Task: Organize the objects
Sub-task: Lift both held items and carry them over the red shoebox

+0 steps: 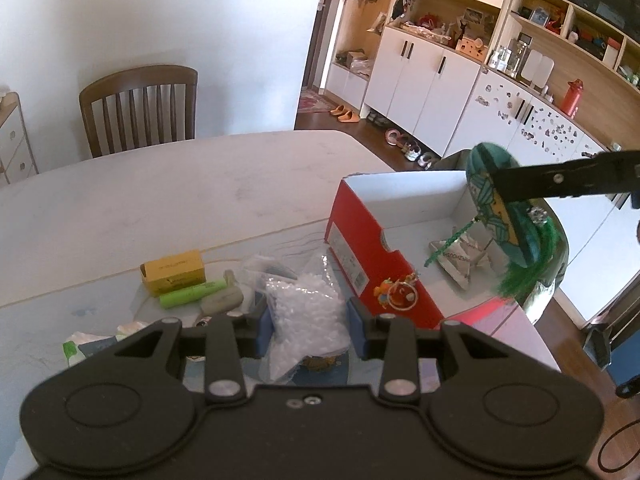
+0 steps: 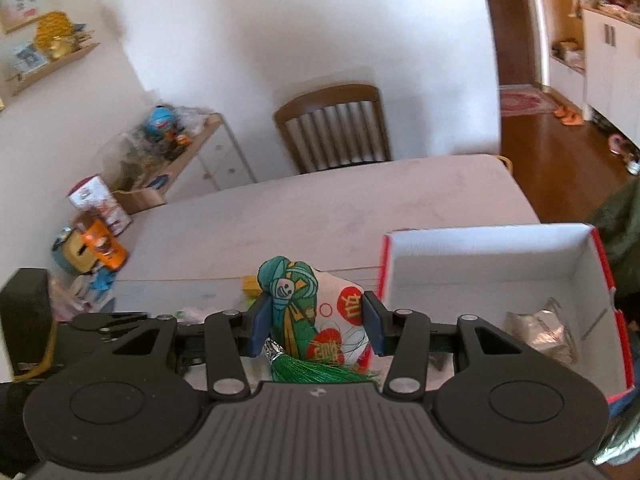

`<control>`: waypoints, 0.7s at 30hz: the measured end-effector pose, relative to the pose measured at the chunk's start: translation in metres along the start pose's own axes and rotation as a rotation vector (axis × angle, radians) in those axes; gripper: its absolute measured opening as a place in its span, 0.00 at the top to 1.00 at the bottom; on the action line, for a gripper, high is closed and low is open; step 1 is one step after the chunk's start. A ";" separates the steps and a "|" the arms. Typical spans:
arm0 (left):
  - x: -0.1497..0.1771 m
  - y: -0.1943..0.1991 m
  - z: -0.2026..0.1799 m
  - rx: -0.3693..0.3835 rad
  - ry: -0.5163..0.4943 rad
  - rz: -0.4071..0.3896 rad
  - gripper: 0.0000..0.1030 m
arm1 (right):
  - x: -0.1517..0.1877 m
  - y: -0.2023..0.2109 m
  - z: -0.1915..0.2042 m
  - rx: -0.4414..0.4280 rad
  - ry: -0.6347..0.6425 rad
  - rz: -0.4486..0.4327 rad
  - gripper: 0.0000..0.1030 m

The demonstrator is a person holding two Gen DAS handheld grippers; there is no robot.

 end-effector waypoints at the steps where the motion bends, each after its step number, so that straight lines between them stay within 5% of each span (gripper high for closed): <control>1: 0.001 0.000 0.001 0.000 0.002 0.001 0.64 | -0.003 0.002 0.003 -0.017 0.000 -0.003 0.55; 6: 0.006 0.003 0.009 -0.009 0.008 -0.003 0.64 | -0.008 0.002 0.022 -0.095 -0.002 -0.020 0.55; 11: 0.015 0.005 0.025 -0.015 0.034 0.000 0.64 | 0.058 -0.037 0.038 -0.058 0.062 0.247 0.55; 14: 0.025 0.007 0.035 -0.022 0.043 0.007 0.64 | 0.101 -0.043 0.049 -0.037 0.168 0.335 0.55; 17: 0.038 0.008 0.044 -0.020 0.043 0.028 0.64 | 0.142 -0.047 0.045 -0.006 0.158 0.449 0.55; 21: 0.053 0.007 0.052 -0.008 0.039 0.061 0.64 | 0.170 -0.041 0.038 0.048 0.119 0.498 0.55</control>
Point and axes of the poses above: each gripper's, at about its wrist camera, not at the fingertips, and y roughly against the way its jaws point, z to its left, x to its underside, the point moved 2 cm from there along -y, roughly the way its jaws point, and after that the axes turned 15 degrees about -z, right-handed, at the moved point
